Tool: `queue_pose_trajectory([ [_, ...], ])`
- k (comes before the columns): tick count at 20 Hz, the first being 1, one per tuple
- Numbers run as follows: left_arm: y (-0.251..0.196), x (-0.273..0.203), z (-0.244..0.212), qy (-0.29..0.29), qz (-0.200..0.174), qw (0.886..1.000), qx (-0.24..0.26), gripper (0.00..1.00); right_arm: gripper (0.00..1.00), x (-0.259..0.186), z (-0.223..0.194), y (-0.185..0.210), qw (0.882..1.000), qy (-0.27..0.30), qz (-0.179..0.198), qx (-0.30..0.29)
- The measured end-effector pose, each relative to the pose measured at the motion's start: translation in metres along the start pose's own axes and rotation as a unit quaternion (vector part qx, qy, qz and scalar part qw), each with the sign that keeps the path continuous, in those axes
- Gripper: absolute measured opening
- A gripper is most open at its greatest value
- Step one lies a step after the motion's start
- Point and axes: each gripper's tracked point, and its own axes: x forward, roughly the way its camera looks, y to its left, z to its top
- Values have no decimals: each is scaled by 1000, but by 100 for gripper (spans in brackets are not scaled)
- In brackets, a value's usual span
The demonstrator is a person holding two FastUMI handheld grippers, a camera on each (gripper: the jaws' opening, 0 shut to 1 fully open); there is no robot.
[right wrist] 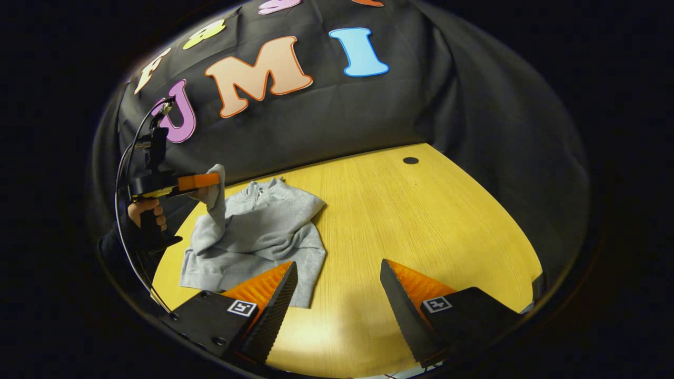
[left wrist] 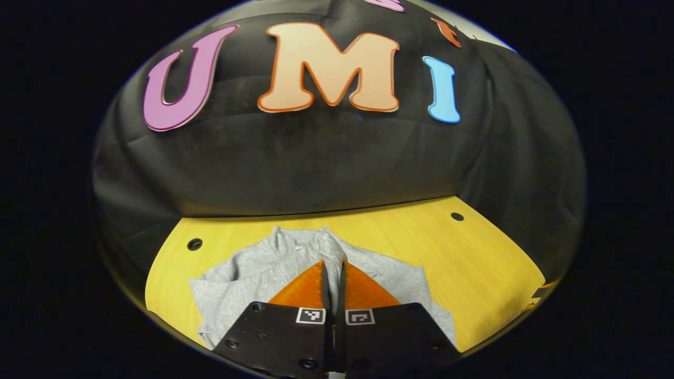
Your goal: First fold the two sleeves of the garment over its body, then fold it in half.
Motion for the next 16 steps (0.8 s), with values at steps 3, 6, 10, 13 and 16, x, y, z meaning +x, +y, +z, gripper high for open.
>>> queue_pose_trajectory([
  [3, -30, 18, -7, 11, -7, 1000, 10, 0, 98, -5, -8, -14, 1000, 4, -9, 11],
  [6, -47, 36, -15, 20, -3, 1000, 17, 0, 94, -12, -13, -26, 1000, 8, -14, 15],
  [10, -57, 57, -33, 41, 7, 999, 30, 0, 98, -17, -19, -36, 1000, 11, -16, 15],
  [13, -65, 67, -43, 47, 2, 999, 22, 3, 95, -14, -26, -31, 1000, 16, -12, 19],
  [16, -67, 61, -42, 46, -8, 999, 14, 47, 95, -7, -26, -21, 1000, 21, -2, 16],
])
